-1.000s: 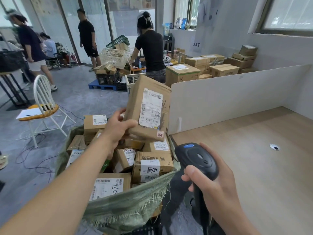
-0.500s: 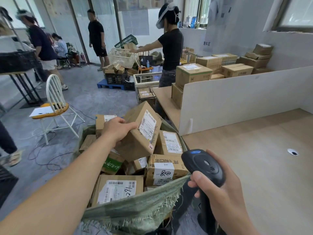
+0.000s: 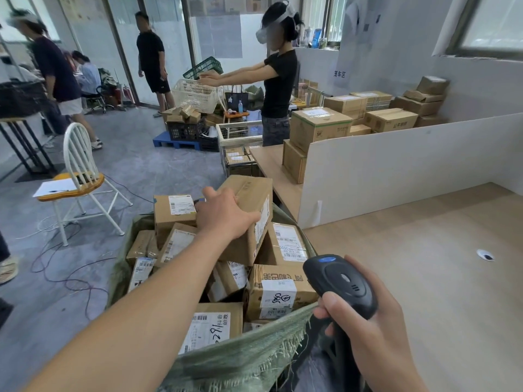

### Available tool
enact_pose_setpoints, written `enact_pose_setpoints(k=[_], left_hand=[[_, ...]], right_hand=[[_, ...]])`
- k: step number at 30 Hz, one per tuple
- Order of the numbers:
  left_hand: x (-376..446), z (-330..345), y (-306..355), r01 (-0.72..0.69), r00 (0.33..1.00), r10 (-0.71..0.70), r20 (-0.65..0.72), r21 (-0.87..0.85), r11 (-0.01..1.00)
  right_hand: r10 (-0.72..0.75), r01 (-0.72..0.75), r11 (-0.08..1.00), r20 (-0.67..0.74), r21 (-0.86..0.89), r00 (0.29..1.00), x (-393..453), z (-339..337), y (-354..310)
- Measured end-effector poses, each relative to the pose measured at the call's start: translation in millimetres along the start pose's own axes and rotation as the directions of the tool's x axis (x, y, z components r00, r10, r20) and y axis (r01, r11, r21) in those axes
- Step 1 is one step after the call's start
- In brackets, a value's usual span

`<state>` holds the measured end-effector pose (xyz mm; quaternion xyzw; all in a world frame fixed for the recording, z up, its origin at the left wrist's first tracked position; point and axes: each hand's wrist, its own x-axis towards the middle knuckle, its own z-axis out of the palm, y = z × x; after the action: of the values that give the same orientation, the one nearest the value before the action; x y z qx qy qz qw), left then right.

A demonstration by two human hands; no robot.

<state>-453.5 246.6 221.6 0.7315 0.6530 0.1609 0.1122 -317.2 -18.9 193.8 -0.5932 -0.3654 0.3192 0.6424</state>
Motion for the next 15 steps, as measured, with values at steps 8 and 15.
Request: enact_pose_setpoints(k=[8, 15], left_hand=[[-14, 19, 9, -0.136, 0.987, 0.098, 0.129, 0.33, 0.934], [-12, 10, 5, -0.161, 0.985, 0.134, 0.109, 0.299, 0.94]], right_hand=[[-0.006, 0.006, 1.0, -0.055, 0.0, 0.998, 1, -8, 2], [-0.005, 0.007, 1.0, -0.066, 0.025, 0.998, -1, -3, 0]])
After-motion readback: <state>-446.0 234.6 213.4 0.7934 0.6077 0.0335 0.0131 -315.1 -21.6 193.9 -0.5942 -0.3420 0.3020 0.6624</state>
